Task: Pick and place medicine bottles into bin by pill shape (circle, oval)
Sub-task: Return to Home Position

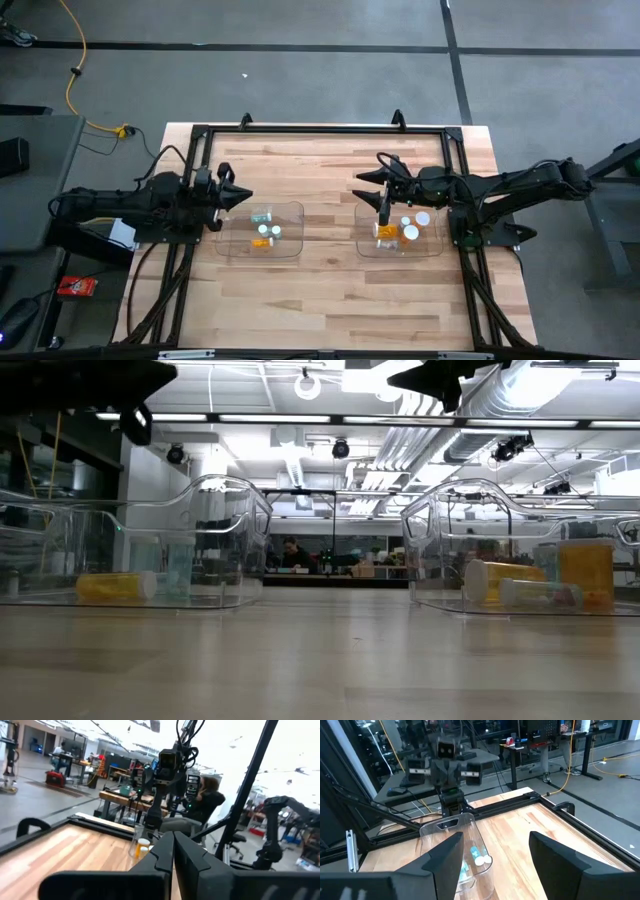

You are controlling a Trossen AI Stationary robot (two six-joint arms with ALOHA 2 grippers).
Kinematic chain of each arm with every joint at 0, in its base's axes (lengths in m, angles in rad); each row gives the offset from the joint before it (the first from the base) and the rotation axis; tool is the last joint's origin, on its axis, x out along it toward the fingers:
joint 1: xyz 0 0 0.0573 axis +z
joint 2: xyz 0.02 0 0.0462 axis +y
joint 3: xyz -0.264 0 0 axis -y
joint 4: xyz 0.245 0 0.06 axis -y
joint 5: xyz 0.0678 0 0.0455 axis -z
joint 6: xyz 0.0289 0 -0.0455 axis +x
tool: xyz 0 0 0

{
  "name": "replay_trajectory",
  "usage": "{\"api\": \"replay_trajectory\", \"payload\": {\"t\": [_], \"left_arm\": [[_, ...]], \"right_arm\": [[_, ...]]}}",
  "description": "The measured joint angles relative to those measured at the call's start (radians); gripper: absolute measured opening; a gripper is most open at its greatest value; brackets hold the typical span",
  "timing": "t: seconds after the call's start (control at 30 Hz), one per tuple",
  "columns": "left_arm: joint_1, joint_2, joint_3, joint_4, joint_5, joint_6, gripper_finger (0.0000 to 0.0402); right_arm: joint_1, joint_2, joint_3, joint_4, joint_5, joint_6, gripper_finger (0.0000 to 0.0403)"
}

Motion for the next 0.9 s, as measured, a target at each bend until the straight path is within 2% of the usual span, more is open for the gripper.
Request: {"api": "replay_trajectory", "payload": {"t": [0.13, 0.23, 0.33, 0.43, 0.5, 0.6, 0.77, 0.9], "left_arm": [[-0.001, -0.102, -0.067, -0.002, 0.019, -0.060, 0.0000], [-0.006, -0.171, -0.101, 0.001, 0.034, -0.093, 0.0000], [-0.021, -0.227, -0.131, -0.026, 0.034, -0.079, 0.0000], [-0.034, -0.279, -0.175, -0.028, 0.034, -0.077, 0.0000], [-0.041, -0.313, -0.189, -0.079, 0.033, -0.077, 0.0000], [-0.046, -0.323, -0.185, -0.107, 0.017, -0.071, 0.0000], [-0.046, -0.321, -0.185, -0.136, 0.006, -0.061, 0.0000], [-0.046, -0.319, -0.185, -0.170, 0.003, -0.080, 0.0000]], "right_arm": [[0.000, 0.000, 0.000, 0.004, 0.018, 0.013, 0.0208], [0.000, 0.000, 0.000, 0.004, 0.025, 0.036, 0.0174], [0.000, 0.000, 0.000, 0.003, 0.024, 0.064, 0.0117], [0.000, 0.000, 0.000, 0.003, -0.003, 0.137, 0.0040], [0.001, 0.000, 0.000, 0.003, -0.012, 0.182, 0.0011], [0.003, 0.000, 0.000, 0.003, -0.015, 0.242, 0.0019], [0.020, 0.000, -0.005, -0.036, -0.028, 0.246, 0.0004], [0.047, -0.005, -0.086, -0.006, -0.050, 0.318, 0.0001]]}}
